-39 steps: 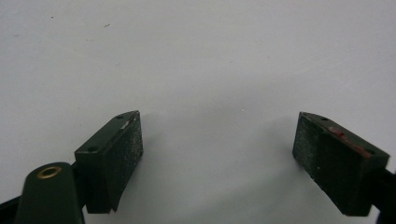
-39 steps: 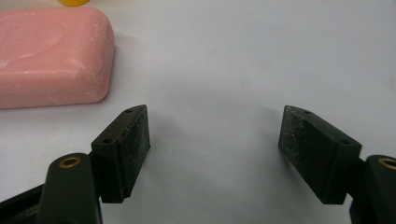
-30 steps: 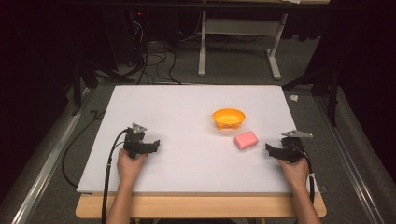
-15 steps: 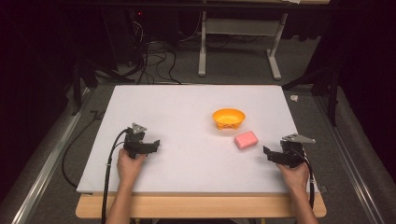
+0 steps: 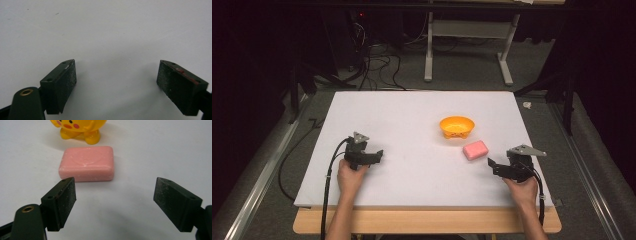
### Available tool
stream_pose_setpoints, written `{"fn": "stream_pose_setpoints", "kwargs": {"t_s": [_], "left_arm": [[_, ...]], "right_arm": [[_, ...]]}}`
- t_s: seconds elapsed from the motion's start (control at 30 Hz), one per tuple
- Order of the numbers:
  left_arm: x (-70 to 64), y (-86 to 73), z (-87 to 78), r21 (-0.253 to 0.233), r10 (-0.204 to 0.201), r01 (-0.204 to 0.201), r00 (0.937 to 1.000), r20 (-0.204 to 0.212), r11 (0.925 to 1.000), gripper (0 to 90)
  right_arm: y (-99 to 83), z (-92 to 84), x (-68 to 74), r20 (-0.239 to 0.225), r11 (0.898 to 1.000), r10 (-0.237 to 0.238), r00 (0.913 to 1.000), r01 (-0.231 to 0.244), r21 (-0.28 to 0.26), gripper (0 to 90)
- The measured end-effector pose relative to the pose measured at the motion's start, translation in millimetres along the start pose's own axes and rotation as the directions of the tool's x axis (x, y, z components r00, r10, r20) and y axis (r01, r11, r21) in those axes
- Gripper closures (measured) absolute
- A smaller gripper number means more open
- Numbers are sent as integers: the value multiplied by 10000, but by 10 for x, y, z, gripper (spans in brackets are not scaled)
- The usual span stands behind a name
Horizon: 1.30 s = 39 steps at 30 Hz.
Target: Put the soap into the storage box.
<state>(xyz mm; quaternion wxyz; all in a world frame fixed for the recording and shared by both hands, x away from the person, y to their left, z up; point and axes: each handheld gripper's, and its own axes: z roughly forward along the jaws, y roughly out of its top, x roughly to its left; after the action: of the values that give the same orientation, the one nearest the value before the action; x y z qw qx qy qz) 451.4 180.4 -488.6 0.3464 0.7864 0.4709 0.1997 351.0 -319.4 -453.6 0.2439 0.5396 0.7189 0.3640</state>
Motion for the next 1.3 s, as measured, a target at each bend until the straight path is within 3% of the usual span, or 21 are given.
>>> {"fn": "stream_pose_setpoints", "kwargs": {"t_s": [0.97, 1.3], "left_arm": [[-1, 0, 1, -20, -24, 24, 10000, -4, 10000, 166], [0, 0, 2, -20, -25, 25, 10000, 3, 10000, 166]], "right_arm": [[213, 140, 287, -507, 9994, -267, 9984, 256, -220, 131], [335, 271, 361, -302, 9989, -438, 9986, 433, -178, 122]]}}
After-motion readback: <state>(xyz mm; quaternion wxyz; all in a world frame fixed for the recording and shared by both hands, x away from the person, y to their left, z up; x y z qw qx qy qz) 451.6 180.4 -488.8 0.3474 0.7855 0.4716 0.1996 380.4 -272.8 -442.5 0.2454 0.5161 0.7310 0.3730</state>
